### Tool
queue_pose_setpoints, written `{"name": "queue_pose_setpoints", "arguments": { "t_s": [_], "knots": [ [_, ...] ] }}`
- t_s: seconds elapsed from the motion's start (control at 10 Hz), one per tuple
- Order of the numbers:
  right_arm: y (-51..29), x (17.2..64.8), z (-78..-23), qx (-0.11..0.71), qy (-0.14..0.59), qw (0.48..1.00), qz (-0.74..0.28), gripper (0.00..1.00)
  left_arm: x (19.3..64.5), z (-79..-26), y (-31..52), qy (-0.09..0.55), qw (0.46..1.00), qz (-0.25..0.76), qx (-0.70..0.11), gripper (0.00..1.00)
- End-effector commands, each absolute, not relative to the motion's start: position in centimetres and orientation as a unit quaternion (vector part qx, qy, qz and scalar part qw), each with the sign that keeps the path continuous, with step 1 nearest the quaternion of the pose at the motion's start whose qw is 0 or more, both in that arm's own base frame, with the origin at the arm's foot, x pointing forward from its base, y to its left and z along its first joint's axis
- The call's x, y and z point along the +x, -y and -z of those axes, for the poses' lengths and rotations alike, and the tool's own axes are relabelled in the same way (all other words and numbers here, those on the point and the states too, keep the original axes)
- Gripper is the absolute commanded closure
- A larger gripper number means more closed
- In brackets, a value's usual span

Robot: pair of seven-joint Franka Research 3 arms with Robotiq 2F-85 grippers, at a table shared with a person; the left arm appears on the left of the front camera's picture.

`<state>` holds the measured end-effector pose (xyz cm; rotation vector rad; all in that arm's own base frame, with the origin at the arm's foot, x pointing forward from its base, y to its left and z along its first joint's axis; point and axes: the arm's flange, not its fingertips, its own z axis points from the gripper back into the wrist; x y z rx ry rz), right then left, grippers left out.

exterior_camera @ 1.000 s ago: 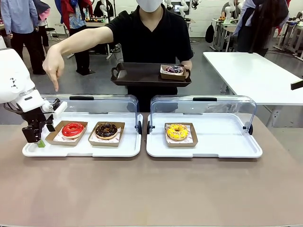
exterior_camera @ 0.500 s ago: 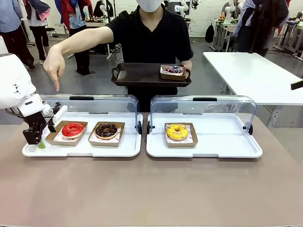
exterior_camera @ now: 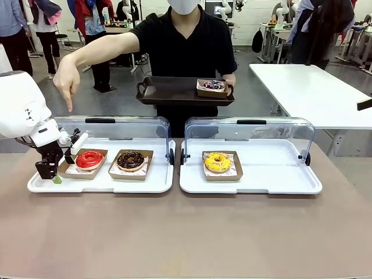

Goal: Provide the desired donut to the person.
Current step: Pick up and lift the Paper togo box containing the Donut pointed at by the person.

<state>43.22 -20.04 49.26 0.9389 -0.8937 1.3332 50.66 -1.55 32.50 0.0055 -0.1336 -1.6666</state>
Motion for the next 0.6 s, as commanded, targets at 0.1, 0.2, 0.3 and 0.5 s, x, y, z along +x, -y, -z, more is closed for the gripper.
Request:
{"name": "queue_pose_setpoints", "arguments": {
  "t_s": [0.1,0.2,0.3,0.5],
  "knots": [
    [19.95,43.23,-49.22,0.405,0.386,0.598,-0.575,0.0,51.63,-32.1,1.01,0.066,0.661,0.747,0.005,0.55],
    [19.95,43.23,-49.22,0.405,0.386,0.598,-0.575,0.0,51.46,-31.95,1.04,0.068,0.663,0.746,0.004,1.0],
    [19.95,43.23,-49.22,0.405,0.386,0.598,-0.575,0.0,51.34,-31.93,1.01,0.069,0.663,0.746,0.006,0.59],
    [19.95,43.23,-49.22,0.405,0.386,0.598,-0.575,0.0,51.48,-32.3,0.92,0.068,0.662,0.746,0.008,1.0]
  ]
}}
